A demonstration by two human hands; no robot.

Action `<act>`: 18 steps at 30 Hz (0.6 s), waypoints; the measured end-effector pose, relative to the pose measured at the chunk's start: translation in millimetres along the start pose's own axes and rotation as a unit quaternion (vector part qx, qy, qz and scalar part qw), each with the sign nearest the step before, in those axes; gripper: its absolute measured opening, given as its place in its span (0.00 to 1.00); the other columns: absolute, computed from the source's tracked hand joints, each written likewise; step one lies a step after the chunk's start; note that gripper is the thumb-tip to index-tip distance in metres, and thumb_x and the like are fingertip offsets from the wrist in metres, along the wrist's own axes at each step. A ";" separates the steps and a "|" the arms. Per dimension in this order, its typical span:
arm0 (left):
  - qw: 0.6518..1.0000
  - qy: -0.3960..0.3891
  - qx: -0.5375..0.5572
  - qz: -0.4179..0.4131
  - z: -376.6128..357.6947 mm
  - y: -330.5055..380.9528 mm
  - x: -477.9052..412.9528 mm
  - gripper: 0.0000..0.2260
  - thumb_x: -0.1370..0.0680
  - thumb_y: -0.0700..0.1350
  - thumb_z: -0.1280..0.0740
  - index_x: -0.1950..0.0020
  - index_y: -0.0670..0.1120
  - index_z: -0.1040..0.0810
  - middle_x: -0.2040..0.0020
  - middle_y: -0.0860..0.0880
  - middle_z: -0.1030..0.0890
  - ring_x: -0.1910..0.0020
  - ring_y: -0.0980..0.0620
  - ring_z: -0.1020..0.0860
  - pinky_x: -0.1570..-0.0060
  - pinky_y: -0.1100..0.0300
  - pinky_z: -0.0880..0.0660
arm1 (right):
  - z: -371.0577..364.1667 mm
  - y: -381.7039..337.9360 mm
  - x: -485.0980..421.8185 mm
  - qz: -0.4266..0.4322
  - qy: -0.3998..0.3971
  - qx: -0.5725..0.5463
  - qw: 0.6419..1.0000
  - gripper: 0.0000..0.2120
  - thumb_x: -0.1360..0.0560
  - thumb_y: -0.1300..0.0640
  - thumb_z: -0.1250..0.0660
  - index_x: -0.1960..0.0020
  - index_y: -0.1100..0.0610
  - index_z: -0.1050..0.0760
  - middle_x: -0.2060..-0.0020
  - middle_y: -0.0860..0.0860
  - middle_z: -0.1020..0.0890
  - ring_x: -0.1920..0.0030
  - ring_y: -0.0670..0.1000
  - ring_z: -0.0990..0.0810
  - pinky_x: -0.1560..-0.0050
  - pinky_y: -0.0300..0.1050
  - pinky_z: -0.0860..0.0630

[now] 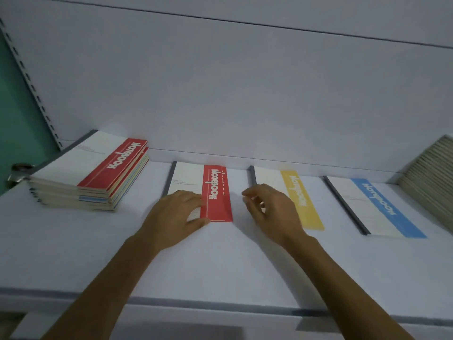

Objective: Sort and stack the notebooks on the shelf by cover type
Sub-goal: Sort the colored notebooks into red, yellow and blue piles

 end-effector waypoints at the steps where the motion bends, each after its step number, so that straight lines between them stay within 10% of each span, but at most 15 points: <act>1: 1.000 0.017 0.013 0.002 4.4 1.9 5.0 0.24 0.28 0.59 0.34 0.36 0.48 0.23 0.39 0.50 0.21 0.40 0.49 0.23 0.42 0.58 0.32 | -7.5 -18.7 -4.6 0.025 -0.018 -0.006 0.999 0.08 0.22 0.52 0.37 0.47 0.52 0.22 0.52 0.46 0.18 0.59 0.42 0.22 0.58 0.42 0.23; 11: 0.986 0.121 0.089 0.072 97.3 -58.9 85.3 0.20 0.27 0.55 0.34 0.41 0.45 0.20 0.46 0.51 0.18 0.52 0.56 0.21 0.50 0.64 0.26 | -82.9 -125.4 -36.9 -0.060 -0.092 -0.302 0.947 0.06 0.21 0.59 0.38 0.53 0.55 0.22 0.59 0.48 0.18 0.65 0.43 0.19 0.65 0.33 0.24; 18: 0.954 0.131 0.233 0.135 130.4 -139.5 113.7 0.17 0.27 0.56 0.35 0.43 0.48 0.20 0.52 0.55 0.17 0.54 0.58 0.19 0.53 0.66 0.23 | -155.7 -172.1 -65.6 -0.267 -0.074 -0.392 0.877 0.26 0.23 0.47 0.35 0.29 0.51 0.38 0.32 0.52 0.30 0.37 0.52 0.28 0.43 0.49 0.30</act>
Point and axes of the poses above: each hand's wrist, its own x-axis away from the middle knuckle, its own z-axis out of the back of the hand, y = z × x, the point moved 10 cm from there along -x, towards the middle knuckle
